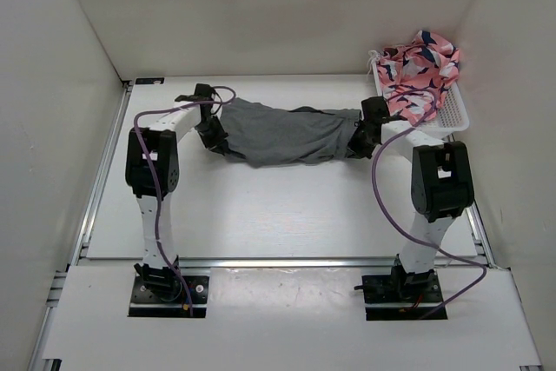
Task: Fold and stack the shorts
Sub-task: Fold the shorts
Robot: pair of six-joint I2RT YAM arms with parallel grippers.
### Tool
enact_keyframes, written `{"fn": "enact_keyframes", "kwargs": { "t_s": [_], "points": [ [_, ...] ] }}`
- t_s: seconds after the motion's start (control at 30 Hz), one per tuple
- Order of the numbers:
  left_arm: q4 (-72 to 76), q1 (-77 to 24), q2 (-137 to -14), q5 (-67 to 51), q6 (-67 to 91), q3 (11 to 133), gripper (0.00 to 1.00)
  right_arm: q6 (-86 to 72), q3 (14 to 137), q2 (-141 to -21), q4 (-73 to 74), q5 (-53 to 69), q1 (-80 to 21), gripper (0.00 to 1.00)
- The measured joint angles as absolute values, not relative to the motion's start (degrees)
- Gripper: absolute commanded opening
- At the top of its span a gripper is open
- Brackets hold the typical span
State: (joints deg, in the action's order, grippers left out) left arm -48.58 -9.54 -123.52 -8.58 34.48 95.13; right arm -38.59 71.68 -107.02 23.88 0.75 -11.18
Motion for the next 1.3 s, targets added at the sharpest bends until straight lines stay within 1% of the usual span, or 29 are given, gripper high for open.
{"fn": "enact_keyframes", "kwargs": {
  "t_s": [0.13,0.23,0.4,0.63,0.67,0.7,0.73,0.77,0.8,0.83,0.93,1.0,1.07,1.2,1.3],
  "points": [
    [-48.0,-8.7,-122.6,-8.3,34.8,94.0,0.10,-38.6,70.7,-106.5,23.1,-0.7,-12.2,0.00],
    [-47.4,-7.3,-119.8,-8.0,35.0,90.6,0.10,-38.6,67.3,-103.6,22.4,-1.7,-13.3,0.00],
    [-47.5,-4.7,-111.4,-6.5,34.9,81.8,0.10,-38.6,58.9,-93.9,23.2,-1.8,-15.5,0.00],
    [-48.0,-3.6,-95.0,-5.8,34.4,67.0,0.10,-39.0,49.9,-78.4,28.1,-1.4,-18.9,0.00],
    [-48.1,-3.6,-92.7,-5.8,34.3,65.0,0.19,-39.2,48.9,-76.6,29.1,-1.3,-19.7,0.05],
    [-48.5,-3.6,-91.0,-5.8,34.3,63.5,0.50,-39.5,48.2,-75.2,29.9,-1.2,-20.4,0.33],
    [-49.1,-3.6,-89.7,-5.8,33.8,62.3,0.70,-40.2,47.6,-74.1,30.6,-1.1,-21.0,0.43],
    [-49.8,-3.5,-88.8,-5.6,33.6,61.6,0.83,-40.2,47.2,-73.4,31.2,-1.1,-21.5,0.51],
    [-50.5,-3.4,-88.4,-5.5,33.5,61.4,0.90,-40.3,47.1,-73.2,31.9,-1.1,-21.8,0.54],
    [-51.0,-3.4,-88.4,-5.3,33.4,61.5,0.96,-40.1,47.1,-73.2,32.5,-1.3,-21.9,0.54],
    [-53.5,-3.2,-88.6,-4.1,33.3,63.6,0.97,-39.8,47.8,-73.2,34.3,-2.3,-22.0,0.54],
    [-54.8,-3.1,-88.7,-3.2,33.1,66.8,0.92,-39.4,49.8,-73.9,35.2,-3.4,-22.0,0.53],
    [-55.5,-3.1,-89.4,-2.7,32.8,71.5,0.89,-38.5,53.1,-75.9,35.7,-4.6,-22.0,0.53],
    [-55.2,-3.1,-95.2,-2.1,31.9,83.3,0.82,-36.6,62.2,-84.3,34.8,-6.7,-21.7,0.52],
    [-54.2,-3.2,-100.9,-2.1,31.4,88.8,0.81,-35.1,67.7,-91.4,33.1,-7.4,-21.3,0.45]
  ]
}}
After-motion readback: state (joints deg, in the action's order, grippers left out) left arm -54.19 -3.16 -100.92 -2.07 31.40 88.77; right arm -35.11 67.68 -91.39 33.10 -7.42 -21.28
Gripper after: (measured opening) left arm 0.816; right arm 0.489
